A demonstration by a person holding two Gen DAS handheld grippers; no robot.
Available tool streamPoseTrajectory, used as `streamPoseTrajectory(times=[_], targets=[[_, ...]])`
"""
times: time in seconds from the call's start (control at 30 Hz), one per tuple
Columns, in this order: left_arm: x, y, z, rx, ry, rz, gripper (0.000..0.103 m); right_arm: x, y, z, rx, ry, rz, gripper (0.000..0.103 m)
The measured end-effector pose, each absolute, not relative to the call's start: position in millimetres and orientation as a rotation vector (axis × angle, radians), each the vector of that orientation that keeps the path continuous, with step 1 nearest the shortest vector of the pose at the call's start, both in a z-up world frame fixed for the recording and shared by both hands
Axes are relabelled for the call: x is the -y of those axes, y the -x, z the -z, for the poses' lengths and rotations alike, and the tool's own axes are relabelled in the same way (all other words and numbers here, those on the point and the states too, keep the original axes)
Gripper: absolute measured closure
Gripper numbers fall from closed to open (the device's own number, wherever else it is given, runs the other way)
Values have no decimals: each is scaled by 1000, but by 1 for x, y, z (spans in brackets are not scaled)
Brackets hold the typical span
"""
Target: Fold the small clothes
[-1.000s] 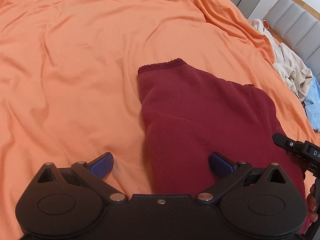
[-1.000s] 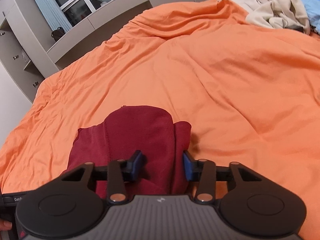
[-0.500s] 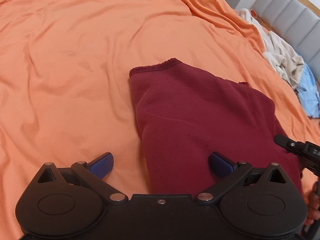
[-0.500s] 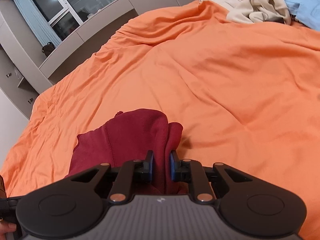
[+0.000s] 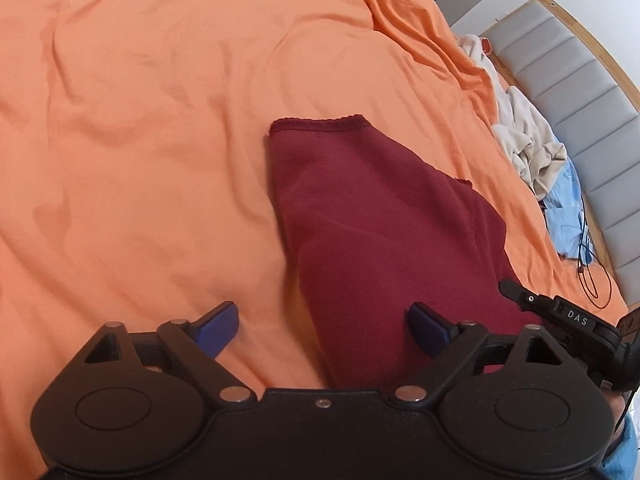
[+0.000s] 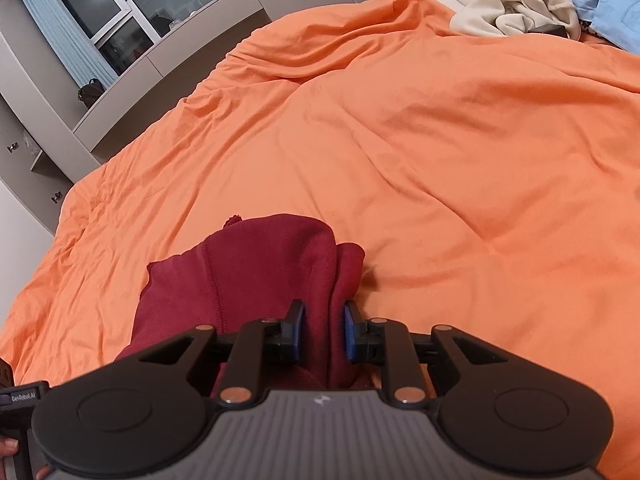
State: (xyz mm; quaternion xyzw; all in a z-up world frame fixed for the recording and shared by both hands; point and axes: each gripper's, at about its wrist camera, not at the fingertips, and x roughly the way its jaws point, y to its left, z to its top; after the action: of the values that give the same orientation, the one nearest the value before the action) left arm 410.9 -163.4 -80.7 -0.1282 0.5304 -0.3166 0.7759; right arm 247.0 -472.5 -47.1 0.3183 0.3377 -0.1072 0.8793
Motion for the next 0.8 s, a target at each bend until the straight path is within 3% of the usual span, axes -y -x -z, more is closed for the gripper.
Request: streamPoseTrajectory(times=[0.07,0.13,0.27,0.63,0.8], targets=[[164,-410,79,-1142,284,706,27,472,-247,47,-703,-662,223,80],[167,-407,78,-1147,315,734,50,472,-247,47,-702,-660,223,80],[177,-401,71,-1132,270,698,53,471,-247,47,-700,-646,223,80],[224,-366,13,-939,-97,647,74,459,-240,31,-611,-575,186,85],[229,-359,-12,-863,-127,654,76,455,-237,21,-544,-557,160,86]])
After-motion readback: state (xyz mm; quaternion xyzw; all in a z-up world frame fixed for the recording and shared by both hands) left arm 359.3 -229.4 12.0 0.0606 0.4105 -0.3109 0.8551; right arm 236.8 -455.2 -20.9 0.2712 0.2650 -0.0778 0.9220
